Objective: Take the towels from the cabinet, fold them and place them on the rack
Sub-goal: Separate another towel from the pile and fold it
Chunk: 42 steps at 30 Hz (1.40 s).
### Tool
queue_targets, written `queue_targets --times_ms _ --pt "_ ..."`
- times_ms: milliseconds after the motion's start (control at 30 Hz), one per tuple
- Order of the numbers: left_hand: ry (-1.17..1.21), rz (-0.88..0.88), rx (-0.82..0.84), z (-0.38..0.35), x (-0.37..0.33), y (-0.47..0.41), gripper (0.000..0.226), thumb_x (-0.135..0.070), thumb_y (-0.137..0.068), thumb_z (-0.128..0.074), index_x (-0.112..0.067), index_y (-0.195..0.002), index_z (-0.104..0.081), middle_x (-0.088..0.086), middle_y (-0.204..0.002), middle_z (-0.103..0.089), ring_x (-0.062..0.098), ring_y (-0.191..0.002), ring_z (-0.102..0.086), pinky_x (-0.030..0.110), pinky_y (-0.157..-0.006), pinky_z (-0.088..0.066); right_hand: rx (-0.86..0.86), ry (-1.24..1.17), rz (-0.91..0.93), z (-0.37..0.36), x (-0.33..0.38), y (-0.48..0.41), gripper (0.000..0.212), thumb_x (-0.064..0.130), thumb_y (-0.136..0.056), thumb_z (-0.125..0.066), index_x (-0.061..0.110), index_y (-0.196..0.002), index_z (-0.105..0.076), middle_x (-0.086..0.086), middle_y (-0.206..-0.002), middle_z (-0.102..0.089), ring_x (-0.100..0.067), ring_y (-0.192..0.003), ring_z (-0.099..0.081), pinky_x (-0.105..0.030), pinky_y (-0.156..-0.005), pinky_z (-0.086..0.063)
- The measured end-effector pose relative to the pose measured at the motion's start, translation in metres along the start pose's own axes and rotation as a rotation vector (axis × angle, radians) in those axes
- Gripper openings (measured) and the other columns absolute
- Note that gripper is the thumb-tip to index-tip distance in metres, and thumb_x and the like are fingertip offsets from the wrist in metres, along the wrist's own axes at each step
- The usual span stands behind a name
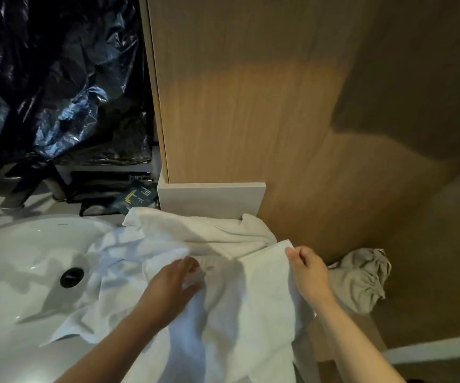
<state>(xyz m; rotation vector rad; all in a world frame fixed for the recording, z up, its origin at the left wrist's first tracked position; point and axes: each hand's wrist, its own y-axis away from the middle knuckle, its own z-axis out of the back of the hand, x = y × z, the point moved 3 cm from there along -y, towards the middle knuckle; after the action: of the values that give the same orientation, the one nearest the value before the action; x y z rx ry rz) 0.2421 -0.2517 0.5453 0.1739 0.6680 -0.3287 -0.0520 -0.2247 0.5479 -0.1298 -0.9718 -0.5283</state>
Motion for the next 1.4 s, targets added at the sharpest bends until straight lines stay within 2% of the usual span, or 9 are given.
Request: queue_targets --times_ms 167,433,533,633,733,900,1133,1300,1400 --pt "0.069 0.003 -0.111 -0.001 -0.002 0.010 0.013 -0.017 -0.083 -0.074 -0.015 -0.094 -0.068 -0.005 -0.094 -0.065 0.016 -0.086 -0.064 0.027 -0.072 -0.048 -0.032 0.044 0.058 -0.001 0.016 0.002 0.031 0.035 -0.098 -0.054 0.018 -0.072 -0.053 0.007 -0.064 -0.057 -0.006 -0.060 -0.051 -0.016 -0.056 -0.039" --pt "0.164 0.031 -0.138 -0.001 -0.002 0.003 0.010 -0.016 -0.079 -0.078 -0.017 -0.088 -0.074 -0.010 -0.090 -0.068 0.010 -0.085 -0.063 0.003 -0.070 -0.037 -0.104 0.171 0.094 0.013 0.038 0.020 0.038 0.042 -0.094 -0.059 0.015 -0.067 -0.057 -0.001 -0.060 -0.060 -0.017 -0.059 -0.057 -0.028 -0.055 -0.043" --pt "0.156 0.017 -0.125 -0.001 0.000 0.001 0.010 -0.022 -0.079 -0.079 -0.018 -0.087 -0.075 -0.008 -0.089 -0.069 0.009 -0.082 -0.064 0.012 -0.071 -0.045 -0.065 0.299 0.059 0.017 0.035 0.015 0.039 0.044 -0.095 -0.056 0.015 -0.070 -0.060 -0.001 -0.061 -0.062 -0.017 -0.061 -0.060 -0.031 -0.058 -0.049" --pt "0.155 -0.020 -0.109 -0.003 -0.002 0.002 0.013 -0.030 -0.077 -0.080 -0.020 -0.085 -0.076 -0.013 -0.087 -0.069 0.003 -0.080 -0.062 0.019 -0.072 -0.048 -0.007 0.440 -0.030 0.010 0.024 0.013 0.036 0.039 -0.098 -0.054 0.008 -0.114 -0.064 -0.008 -0.103 -0.071 -0.026 -0.098 -0.066 -0.037 -0.083 -0.054" --pt "0.159 -0.060 -0.094 -0.006 -0.004 0.004 0.014 -0.030 -0.077 -0.081 -0.020 -0.086 -0.078 -0.021 -0.087 -0.066 -0.005 -0.079 -0.057 0.007 -0.071 -0.042 -0.006 0.353 0.063 0.000 0.024 0.024 0.050 0.026 -0.097 -0.059 0.013 -0.144 -0.045 -0.005 -0.139 -0.053 -0.024 -0.126 -0.052 -0.030 -0.097 -0.044" --pt "0.278 0.079 -0.127 -0.009 0.003 0.006 0.009 -0.025 -0.078 -0.080 -0.021 -0.083 -0.074 -0.011 -0.087 -0.071 0.002 -0.080 -0.066 0.016 -0.075 -0.051 0.226 0.372 0.482 -0.034 0.038 0.038 0.033 0.011 -0.091 -0.065 0.021 -0.123 -0.065 0.011 -0.120 -0.060 -0.015 -0.118 -0.054 -0.025 -0.099 -0.040" --pt "0.217 0.116 -0.136 -0.008 0.001 0.005 0.013 -0.027 -0.085 -0.072 -0.022 -0.075 -0.066 -0.013 -0.069 -0.065 0.003 -0.070 -0.063 0.025 -0.069 -0.053 0.486 0.417 0.501 -0.061 0.028 0.029 0.033 0.025 -0.102 -0.052 0.025 -0.134 -0.058 0.012 -0.141 -0.054 -0.011 -0.145 -0.027 -0.036 -0.119 -0.022" --pt "0.159 0.222 -0.049 -0.013 0.006 -0.006 0.019 -0.030 -0.086 -0.069 -0.022 -0.071 -0.059 -0.009 -0.065 -0.059 0.010 -0.065 -0.056 0.018 -0.057 -0.040 0.477 0.413 0.506 -0.067 0.033 0.019 0.018 0.026 -0.100 -0.054 0.016 -0.111 -0.063 0.003 -0.116 -0.063 -0.011 -0.125 -0.047 -0.033 -0.104 -0.037" --pt "0.112 0.250 -0.002 -0.013 0.008 -0.011 0.024 -0.032 -0.088 -0.067 -0.021 -0.070 -0.056 -0.009 -0.064 -0.054 0.013 -0.067 -0.053 0.020 -0.055 -0.036 0.492 0.447 0.495 -0.074 0.032 0.015 0.018 0.025 -0.100 -0.054 0.013 -0.113 -0.060 0.001 -0.111 -0.064 -0.017 -0.107 -0.054 -0.032 -0.093 -0.041"
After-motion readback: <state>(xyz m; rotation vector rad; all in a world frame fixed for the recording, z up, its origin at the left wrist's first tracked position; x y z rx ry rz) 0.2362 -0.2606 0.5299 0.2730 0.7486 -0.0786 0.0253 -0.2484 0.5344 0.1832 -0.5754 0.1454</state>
